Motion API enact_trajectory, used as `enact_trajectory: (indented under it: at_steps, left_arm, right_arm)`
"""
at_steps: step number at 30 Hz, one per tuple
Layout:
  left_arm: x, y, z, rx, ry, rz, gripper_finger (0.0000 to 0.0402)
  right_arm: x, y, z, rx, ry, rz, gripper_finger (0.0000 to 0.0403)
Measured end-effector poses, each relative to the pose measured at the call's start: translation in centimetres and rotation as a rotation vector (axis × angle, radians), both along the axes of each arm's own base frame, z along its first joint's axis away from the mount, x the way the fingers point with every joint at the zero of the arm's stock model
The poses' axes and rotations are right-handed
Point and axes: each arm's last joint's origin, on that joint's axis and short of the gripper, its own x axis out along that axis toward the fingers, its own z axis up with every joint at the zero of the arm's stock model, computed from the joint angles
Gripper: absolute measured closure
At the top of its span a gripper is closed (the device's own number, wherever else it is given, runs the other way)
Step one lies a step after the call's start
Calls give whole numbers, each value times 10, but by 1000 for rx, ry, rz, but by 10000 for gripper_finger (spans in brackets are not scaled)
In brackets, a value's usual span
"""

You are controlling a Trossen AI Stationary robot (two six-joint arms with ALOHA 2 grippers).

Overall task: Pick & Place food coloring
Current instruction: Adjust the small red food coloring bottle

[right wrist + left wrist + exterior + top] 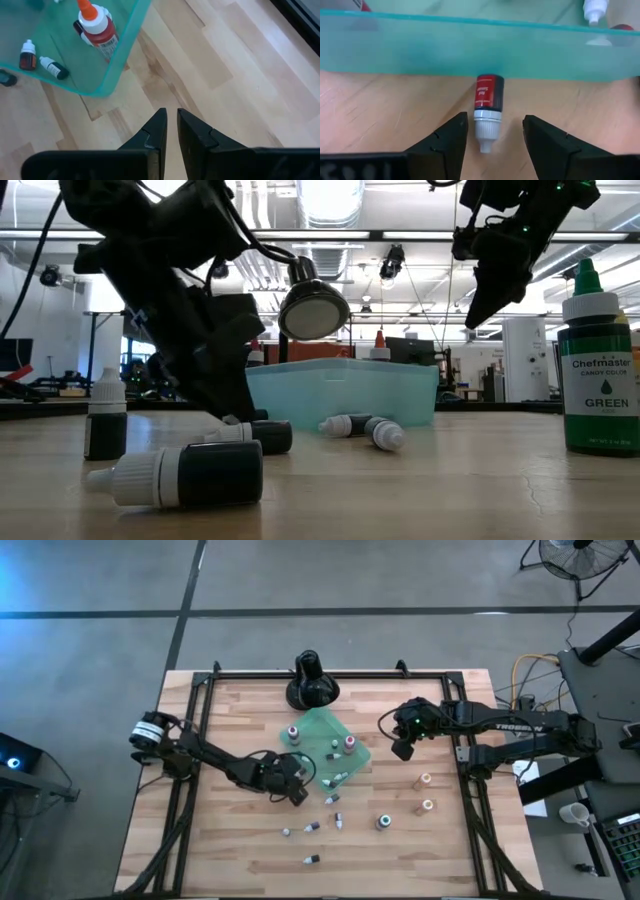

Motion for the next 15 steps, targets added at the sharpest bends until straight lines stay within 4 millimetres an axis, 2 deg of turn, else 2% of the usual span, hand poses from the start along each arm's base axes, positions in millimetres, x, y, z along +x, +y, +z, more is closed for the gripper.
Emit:
enact_trajectory:
  at_steps: [4, 15]
  left_arm:
    - [0, 1, 0, 8, 10, -10, 251]
    - [1, 8, 0, -6, 10, 8, 356]
  right_arm:
    - [0, 0, 0, 0, 0, 0, 365]
    - [0, 0, 0, -2, 1, 3, 365]
